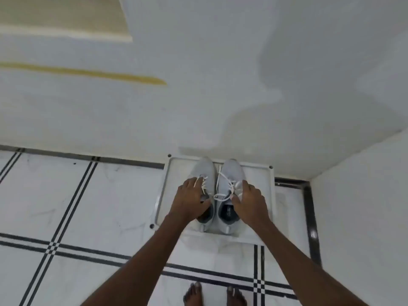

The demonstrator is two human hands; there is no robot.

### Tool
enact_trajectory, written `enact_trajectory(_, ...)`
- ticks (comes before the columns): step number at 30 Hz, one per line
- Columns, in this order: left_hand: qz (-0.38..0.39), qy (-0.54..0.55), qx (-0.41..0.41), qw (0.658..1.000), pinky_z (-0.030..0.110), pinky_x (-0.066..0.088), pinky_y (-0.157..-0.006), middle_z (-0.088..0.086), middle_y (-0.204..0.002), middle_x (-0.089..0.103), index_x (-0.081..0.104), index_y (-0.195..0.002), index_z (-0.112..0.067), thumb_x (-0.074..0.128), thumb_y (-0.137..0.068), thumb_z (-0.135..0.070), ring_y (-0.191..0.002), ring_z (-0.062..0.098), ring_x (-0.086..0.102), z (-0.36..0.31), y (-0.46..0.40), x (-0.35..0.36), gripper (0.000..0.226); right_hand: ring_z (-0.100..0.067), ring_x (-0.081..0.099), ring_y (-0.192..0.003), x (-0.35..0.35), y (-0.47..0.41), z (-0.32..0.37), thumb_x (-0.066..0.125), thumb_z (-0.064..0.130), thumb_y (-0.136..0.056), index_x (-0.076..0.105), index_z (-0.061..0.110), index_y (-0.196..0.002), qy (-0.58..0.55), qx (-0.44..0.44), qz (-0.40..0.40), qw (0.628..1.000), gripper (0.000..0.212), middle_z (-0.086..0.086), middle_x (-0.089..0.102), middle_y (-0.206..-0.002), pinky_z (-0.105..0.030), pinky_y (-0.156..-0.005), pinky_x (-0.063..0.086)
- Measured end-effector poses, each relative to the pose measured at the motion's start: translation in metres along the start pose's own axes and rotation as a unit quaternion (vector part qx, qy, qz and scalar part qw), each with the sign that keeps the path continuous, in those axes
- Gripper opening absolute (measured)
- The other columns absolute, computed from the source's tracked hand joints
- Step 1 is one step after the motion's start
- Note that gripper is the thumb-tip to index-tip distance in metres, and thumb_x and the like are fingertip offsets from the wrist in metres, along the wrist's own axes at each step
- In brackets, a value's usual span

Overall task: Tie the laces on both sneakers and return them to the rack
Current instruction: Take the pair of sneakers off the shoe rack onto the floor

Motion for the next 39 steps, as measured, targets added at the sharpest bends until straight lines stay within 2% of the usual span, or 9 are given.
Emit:
enact_trajectory(5,0.064,0.015,-0.063,0.996,0.048,0.048,-0.097,0.013,-0.146,0.041,0.023,-0.151,-0.01,0.063,-0.082,-0.032,-0.132,0.035,0.044,0.038,-0.034,0.07,0.083,-0.042,0.06,-0.102,0.083,-0.029,-0.038,0.062,0.024,-0.079,0.046,0.0,-0.128,-0.006,0.1,0.059,0.993,0.057,-0.022,0.062,-0.113,-0.045,-0.083,0.053)
enact_trajectory(10,0.034,0.023,-0.091,0.995,0.046,0.05,-0.079,0.015,-0.129,0.053,0.017,-0.155,-0.018,0.057,-0.089,-0.016,-0.101,0.04,0.062,0.069,-0.055,0.104,0.077,-0.044,0.064,-0.091,0.118,-0.05,-0.061,0.06,0.006,-0.076,0.057,0.001,-0.1,-0.075,0.184,0.037,0.979,0.025,-0.023,0.068,-0.096,-0.035,-0.07,0.044)
enact_trajectory(15,-0.009,0.003,-0.103,0.995,0.042,0.049,-0.079,0.015,-0.113,0.066,0.034,-0.148,-0.016,0.049,-0.089,-0.009,-0.096,0.037,0.065,0.065,-0.045,0.102,0.061,-0.046,0.063,-0.091,0.122,-0.047,-0.062,0.054,0.004,-0.079,0.061,0.001,-0.095,-0.09,0.182,0.0,0.979,0.018,-0.024,0.068,-0.096,-0.04,-0.073,0.047)
enact_trajectory(18,-0.034,0.021,-0.117,0.992,0.041,0.048,-0.078,0.015,-0.107,0.07,0.044,-0.142,-0.016,0.046,-0.089,-0.006,-0.093,0.038,0.065,0.06,-0.03,0.088,0.054,-0.045,0.063,-0.091,0.111,-0.036,-0.06,0.053,0.006,-0.084,0.062,-0.001,-0.094,-0.105,0.181,-0.008,0.978,0.016,-0.024,0.069,-0.096,-0.037,-0.07,0.041)
enact_trajectory(21,-0.068,0.046,-0.126,0.989,0.039,0.049,-0.073,0.015,-0.099,0.072,0.049,-0.14,-0.017,0.047,-0.088,-0.005,-0.087,0.037,0.066,0.05,-0.001,0.066,0.053,-0.045,0.063,-0.088,0.091,-0.014,-0.059,0.051,0.01,-0.088,0.063,-0.002,-0.092,-0.114,0.173,-0.022,0.978,0.017,-0.024,0.069,-0.093,-0.033,-0.068,0.037)
enact_trajectory(26,-0.114,0.086,-0.12,0.982,0.04,0.054,-0.075,0.015,-0.098,0.074,0.053,-0.141,-0.018,0.053,-0.087,-0.006,-0.088,0.037,0.067,0.034,0.062,0.034,0.055,-0.044,0.063,-0.086,0.058,0.042,-0.059,0.053,0.01,-0.085,0.065,0.001,-0.094,-0.127,0.158,-0.032,0.979,0.017,-0.021,0.069,-0.089,-0.035,-0.069,0.041)
enact_trajectory(31,-0.12,0.098,-0.102,0.983,0.034,0.047,-0.07,0.015,-0.096,0.075,0.059,-0.134,-0.016,0.058,-0.085,-0.006,-0.085,0.036,0.068,0.025,0.136,0.02,0.05,-0.036,0.056,-0.072,0.046,0.112,-0.063,0.057,0.009,-0.083,0.066,0.003,-0.09,-0.142,0.15,-0.026,0.978,0.013,-0.019,0.07,-0.084,-0.032,-0.064,0.037)
enact_trajectory(35,-0.119,0.121,-0.108,0.98,0.031,0.046,-0.068,0.013,-0.09,0.075,0.067,-0.119,-0.019,0.059,-0.083,-0.009,-0.083,0.034,0.068,0.034,0.198,0.034,0.038,-0.041,0.063,-0.086,0.064,0.175,-0.068,0.061,0.017,-0.087,0.068,0.003,-0.096,-0.14,0.157,-0.017,0.977,0.018,-0.021,0.07,-0.09,-0.034,-0.07,0.043)
enact_trajectory(39,-0.111,0.111,-0.107,0.982,0.036,0.05,-0.063,0.01,-0.078,0.071,0.067,-0.106,-0.019,0.056,-0.079,-0.012,-0.075,0.033,0.065,0.057,0.246,0.071,0.03,-0.043,0.064,-0.09,0.104,0.234,-0.073,0.061,0.019,-0.088,0.067,0.0,-0.096,-0.125,0.162,-0.008,0.979,0.021,-0.024,0.07,-0.094,-0.041,-0.077,0.049)
Point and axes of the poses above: each hand's wrist, its own y-axis away from the middle knuckle, its own x-axis out of the palm, z = x × y, the point moved 3 cm from there along -y, towards the middle knuckle
